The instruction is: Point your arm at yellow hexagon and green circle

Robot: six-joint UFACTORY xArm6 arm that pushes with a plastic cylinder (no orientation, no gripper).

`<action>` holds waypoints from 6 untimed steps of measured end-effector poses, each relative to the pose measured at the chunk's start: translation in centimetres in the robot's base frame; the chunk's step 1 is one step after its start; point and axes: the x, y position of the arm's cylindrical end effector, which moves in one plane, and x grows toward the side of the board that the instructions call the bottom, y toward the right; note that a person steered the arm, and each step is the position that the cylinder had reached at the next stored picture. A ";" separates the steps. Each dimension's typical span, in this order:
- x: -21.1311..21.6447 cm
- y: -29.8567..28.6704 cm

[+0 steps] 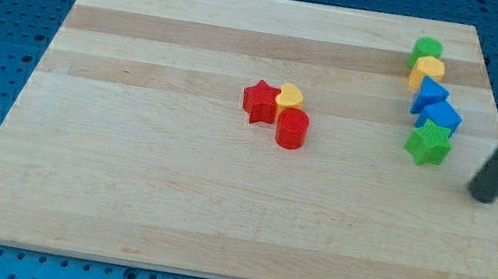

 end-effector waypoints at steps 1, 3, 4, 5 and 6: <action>-2.5 2.0; -12.2 2.0; -16.5 2.0; -18.9 1.0; -19.0 -1.8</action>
